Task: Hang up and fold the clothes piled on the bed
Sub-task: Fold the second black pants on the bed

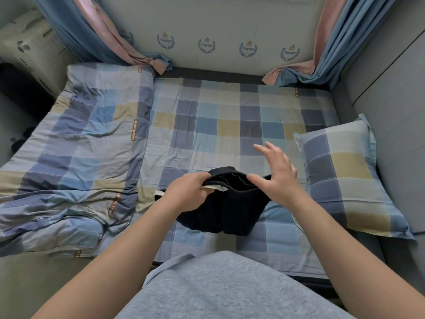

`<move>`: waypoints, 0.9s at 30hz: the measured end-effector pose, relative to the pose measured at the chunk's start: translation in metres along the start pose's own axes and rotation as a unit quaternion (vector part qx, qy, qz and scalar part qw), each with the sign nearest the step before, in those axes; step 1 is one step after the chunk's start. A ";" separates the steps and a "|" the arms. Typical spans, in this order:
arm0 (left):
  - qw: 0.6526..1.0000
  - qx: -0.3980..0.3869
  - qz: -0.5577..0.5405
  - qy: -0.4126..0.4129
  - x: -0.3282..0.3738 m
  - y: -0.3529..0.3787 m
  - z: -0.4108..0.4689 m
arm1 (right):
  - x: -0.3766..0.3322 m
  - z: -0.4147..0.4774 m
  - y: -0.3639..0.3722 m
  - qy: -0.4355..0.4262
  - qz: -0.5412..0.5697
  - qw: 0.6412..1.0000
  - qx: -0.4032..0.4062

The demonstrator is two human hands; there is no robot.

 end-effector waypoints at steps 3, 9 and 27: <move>1.000 -0.008 0.003 0.009 0.012 -0.002 0.000 | -0.012 -0.004 0.043 -0.031 -0.074 0.988 -0.135; 0.989 -0.066 -0.132 -0.024 0.012 0.002 -0.009 | -0.001 -0.014 0.075 0.077 0.023 0.979 -0.189; 0.982 0.094 -0.068 -0.146 -0.053 0.014 -0.007 | -0.008 0.017 0.026 0.049 0.086 0.994 -0.042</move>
Point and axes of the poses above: each hand's wrist, its own z-axis towards the middle knuckle, its own y-axis out of the palm, x = y × z, the point moved 10 cm from there along z, towards the middle knuckle, and after that the axes turned 9 degrees about x, right-handed, at the moved point
